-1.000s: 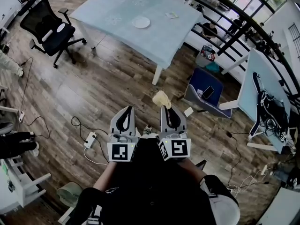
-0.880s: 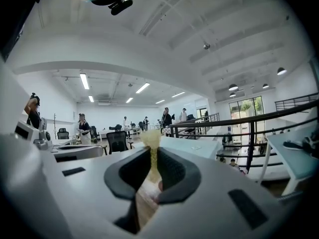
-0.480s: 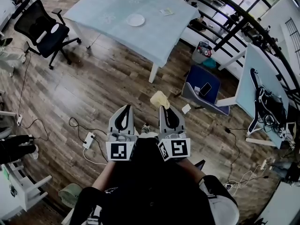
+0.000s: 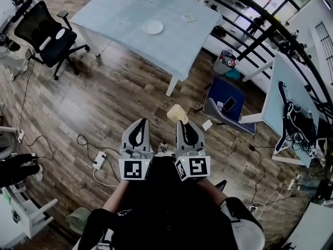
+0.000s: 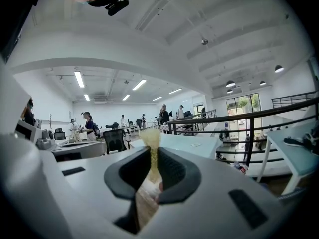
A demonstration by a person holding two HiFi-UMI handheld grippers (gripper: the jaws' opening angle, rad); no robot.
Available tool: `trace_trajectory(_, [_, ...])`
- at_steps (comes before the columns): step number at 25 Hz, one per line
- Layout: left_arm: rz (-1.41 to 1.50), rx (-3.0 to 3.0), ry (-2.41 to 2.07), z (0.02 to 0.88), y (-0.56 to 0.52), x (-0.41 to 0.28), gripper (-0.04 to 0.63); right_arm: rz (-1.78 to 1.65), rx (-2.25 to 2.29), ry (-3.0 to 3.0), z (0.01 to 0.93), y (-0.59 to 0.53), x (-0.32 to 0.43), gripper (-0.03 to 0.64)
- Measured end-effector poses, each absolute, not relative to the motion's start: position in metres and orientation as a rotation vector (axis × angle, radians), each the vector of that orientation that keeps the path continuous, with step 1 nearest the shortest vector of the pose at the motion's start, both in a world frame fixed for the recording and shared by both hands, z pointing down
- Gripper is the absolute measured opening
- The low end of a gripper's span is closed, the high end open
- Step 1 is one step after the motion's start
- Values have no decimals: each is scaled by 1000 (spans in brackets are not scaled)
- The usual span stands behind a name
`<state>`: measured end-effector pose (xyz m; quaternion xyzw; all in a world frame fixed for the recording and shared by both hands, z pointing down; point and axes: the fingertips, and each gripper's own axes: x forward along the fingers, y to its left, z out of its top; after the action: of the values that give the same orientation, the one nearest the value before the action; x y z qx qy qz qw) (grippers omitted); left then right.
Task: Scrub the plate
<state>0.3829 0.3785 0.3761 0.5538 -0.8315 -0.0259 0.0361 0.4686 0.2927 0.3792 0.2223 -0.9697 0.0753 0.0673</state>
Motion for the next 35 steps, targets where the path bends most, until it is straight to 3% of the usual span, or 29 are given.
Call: trace_trajectory(35, [-109, 1869, -2456, 370, 352, 164, 14, 172, 782, -2875, 379, 288, 247, 48])
